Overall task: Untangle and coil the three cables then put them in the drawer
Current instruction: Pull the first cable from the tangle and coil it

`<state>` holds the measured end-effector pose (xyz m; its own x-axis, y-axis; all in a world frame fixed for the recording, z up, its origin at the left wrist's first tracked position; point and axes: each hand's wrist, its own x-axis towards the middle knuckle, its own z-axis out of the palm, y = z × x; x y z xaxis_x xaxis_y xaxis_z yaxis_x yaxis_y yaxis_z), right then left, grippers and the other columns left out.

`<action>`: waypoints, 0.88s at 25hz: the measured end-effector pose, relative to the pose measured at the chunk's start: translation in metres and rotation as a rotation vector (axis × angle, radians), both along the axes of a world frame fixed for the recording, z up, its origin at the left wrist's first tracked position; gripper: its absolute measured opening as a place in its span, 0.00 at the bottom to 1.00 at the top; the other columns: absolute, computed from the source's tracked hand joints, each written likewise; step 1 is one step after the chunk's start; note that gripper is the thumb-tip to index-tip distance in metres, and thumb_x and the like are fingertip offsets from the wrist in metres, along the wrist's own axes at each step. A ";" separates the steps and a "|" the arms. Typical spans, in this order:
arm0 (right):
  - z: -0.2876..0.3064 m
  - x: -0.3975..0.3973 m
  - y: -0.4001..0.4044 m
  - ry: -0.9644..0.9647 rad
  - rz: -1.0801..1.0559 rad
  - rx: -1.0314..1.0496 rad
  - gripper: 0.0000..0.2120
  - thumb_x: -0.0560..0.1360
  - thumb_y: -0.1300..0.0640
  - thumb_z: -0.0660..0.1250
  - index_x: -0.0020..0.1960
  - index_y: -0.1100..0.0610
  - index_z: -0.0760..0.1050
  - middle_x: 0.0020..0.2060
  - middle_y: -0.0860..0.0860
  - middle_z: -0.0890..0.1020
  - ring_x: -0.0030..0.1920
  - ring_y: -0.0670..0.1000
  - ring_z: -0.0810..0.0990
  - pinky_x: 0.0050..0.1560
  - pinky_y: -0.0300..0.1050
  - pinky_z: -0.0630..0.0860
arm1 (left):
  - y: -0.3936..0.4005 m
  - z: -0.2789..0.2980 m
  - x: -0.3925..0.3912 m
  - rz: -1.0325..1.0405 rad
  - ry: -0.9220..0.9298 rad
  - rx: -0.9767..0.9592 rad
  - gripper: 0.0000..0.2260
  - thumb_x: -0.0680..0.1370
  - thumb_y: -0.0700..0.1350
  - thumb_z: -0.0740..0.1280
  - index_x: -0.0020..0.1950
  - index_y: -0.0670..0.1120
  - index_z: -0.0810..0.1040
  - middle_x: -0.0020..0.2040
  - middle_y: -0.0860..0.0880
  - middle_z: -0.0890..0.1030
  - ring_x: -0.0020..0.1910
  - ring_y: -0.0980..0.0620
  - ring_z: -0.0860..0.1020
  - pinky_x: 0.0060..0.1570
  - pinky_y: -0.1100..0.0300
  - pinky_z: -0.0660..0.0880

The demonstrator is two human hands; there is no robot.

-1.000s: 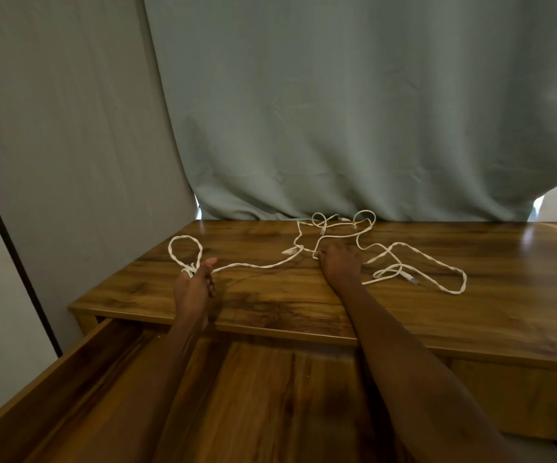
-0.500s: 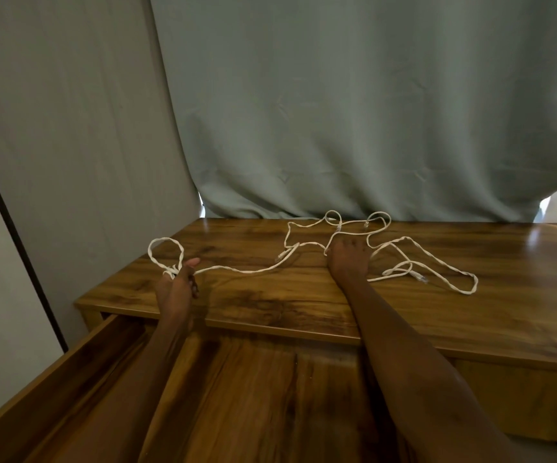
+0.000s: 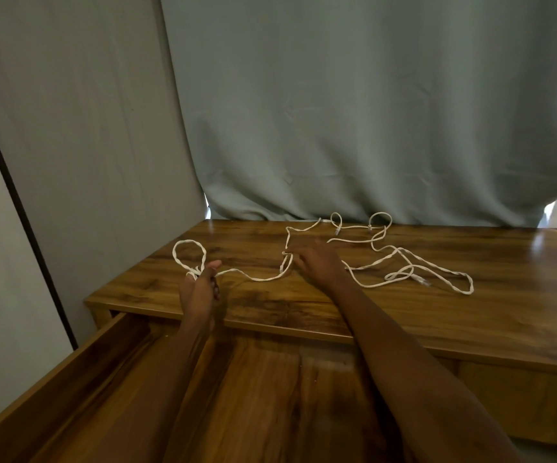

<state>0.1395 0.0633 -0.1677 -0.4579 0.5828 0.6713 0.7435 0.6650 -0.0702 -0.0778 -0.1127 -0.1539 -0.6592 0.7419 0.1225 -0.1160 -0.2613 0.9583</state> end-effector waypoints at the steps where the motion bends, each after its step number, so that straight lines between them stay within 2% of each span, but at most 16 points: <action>1: -0.001 -0.003 0.003 0.080 0.016 -0.064 0.14 0.78 0.50 0.61 0.58 0.46 0.83 0.56 0.47 0.84 0.57 0.51 0.80 0.54 0.50 0.77 | -0.001 0.000 0.000 -0.001 -0.008 0.000 0.03 0.78 0.41 0.69 0.48 0.45 0.82 0.29 0.51 0.68 0.28 0.56 0.67 0.29 0.61 0.66; 5: 0.004 -0.014 0.000 0.735 0.164 -0.593 0.11 0.73 0.51 0.65 0.48 0.51 0.86 0.42 0.48 0.87 0.44 0.50 0.86 0.48 0.54 0.83 | 0.003 -0.001 0.002 -0.002 0.041 -0.031 0.06 0.76 0.44 0.72 0.42 0.45 0.79 0.29 0.50 0.71 0.27 0.55 0.68 0.28 0.60 0.67; 7: 0.016 -0.015 -0.002 0.895 0.177 -0.645 0.08 0.73 0.53 0.68 0.41 0.53 0.85 0.38 0.49 0.86 0.41 0.51 0.86 0.47 0.54 0.83 | 0.008 -0.003 0.006 -0.016 0.114 -0.043 0.07 0.77 0.46 0.72 0.42 0.43 0.79 0.30 0.50 0.72 0.29 0.54 0.70 0.30 0.59 0.68; 8: 0.023 -0.013 -0.001 0.949 0.182 -0.675 0.05 0.73 0.56 0.69 0.43 0.53 0.84 0.38 0.49 0.86 0.40 0.50 0.85 0.46 0.52 0.82 | 0.010 -0.003 0.008 -0.028 0.153 -0.049 0.07 0.77 0.46 0.71 0.44 0.43 0.80 0.31 0.50 0.74 0.31 0.53 0.72 0.31 0.59 0.69; 10: 0.034 -0.007 0.006 1.042 0.177 -0.785 0.13 0.74 0.65 0.68 0.57 0.55 0.81 0.38 0.51 0.84 0.33 0.47 0.80 0.36 0.44 0.79 | 0.016 -0.005 0.013 -0.045 0.234 -0.060 0.09 0.77 0.48 0.70 0.48 0.42 0.81 0.34 0.49 0.77 0.35 0.51 0.75 0.34 0.57 0.70; 11: 0.039 -0.004 0.009 1.076 0.151 -0.847 0.16 0.75 0.69 0.66 0.62 0.61 0.78 0.37 0.53 0.83 0.29 0.46 0.77 0.29 0.40 0.75 | 0.019 -0.005 0.016 -0.053 0.281 -0.061 0.09 0.77 0.48 0.70 0.48 0.42 0.82 0.35 0.49 0.77 0.37 0.51 0.75 0.35 0.57 0.70; 12: 0.043 -0.001 0.009 1.103 0.138 -0.901 0.17 0.76 0.72 0.62 0.63 0.66 0.77 0.36 0.54 0.81 0.27 0.46 0.74 0.26 0.37 0.72 | 0.021 -0.004 0.020 -0.062 0.328 -0.063 0.08 0.78 0.47 0.70 0.47 0.42 0.82 0.35 0.49 0.77 0.37 0.51 0.75 0.36 0.57 0.70; 13: 0.047 0.003 0.009 1.149 0.143 -0.939 0.16 0.76 0.73 0.60 0.63 0.71 0.76 0.35 0.55 0.81 0.27 0.47 0.74 0.25 0.37 0.72 | 0.024 -0.003 0.024 -0.073 0.370 -0.063 0.07 0.78 0.46 0.69 0.45 0.43 0.82 0.34 0.49 0.76 0.36 0.51 0.74 0.35 0.58 0.69; 15: 0.052 0.009 0.007 1.294 0.192 -0.976 0.14 0.77 0.72 0.60 0.61 0.74 0.76 0.35 0.56 0.79 0.30 0.48 0.76 0.31 0.38 0.76 | 0.028 0.000 0.030 -0.087 0.409 -0.061 0.07 0.79 0.45 0.70 0.42 0.44 0.80 0.33 0.50 0.76 0.35 0.51 0.74 0.34 0.57 0.68; 18: 0.055 0.019 0.008 1.567 0.320 -0.957 0.08 0.78 0.69 0.66 0.55 0.67 0.81 0.37 0.56 0.81 0.36 0.49 0.80 0.40 0.41 0.82 | 0.032 0.000 0.036 -0.116 0.419 -0.049 0.07 0.79 0.44 0.70 0.42 0.43 0.81 0.36 0.47 0.78 0.37 0.50 0.75 0.36 0.57 0.70; 20: 0.053 0.022 0.010 1.580 0.273 -0.919 0.04 0.78 0.66 0.69 0.48 0.62 0.82 0.35 0.55 0.81 0.32 0.48 0.79 0.35 0.41 0.80 | 0.032 -0.002 0.036 -0.146 0.456 -0.038 0.07 0.79 0.43 0.68 0.47 0.42 0.84 0.40 0.46 0.81 0.40 0.51 0.78 0.40 0.56 0.72; 22: 0.046 0.024 0.017 1.332 0.072 -0.794 0.09 0.78 0.58 0.70 0.41 0.59 0.81 0.32 0.53 0.81 0.28 0.48 0.77 0.30 0.42 0.75 | 0.032 -0.005 0.035 -0.157 0.519 -0.041 0.08 0.80 0.43 0.67 0.49 0.41 0.85 0.43 0.46 0.83 0.42 0.52 0.79 0.42 0.55 0.74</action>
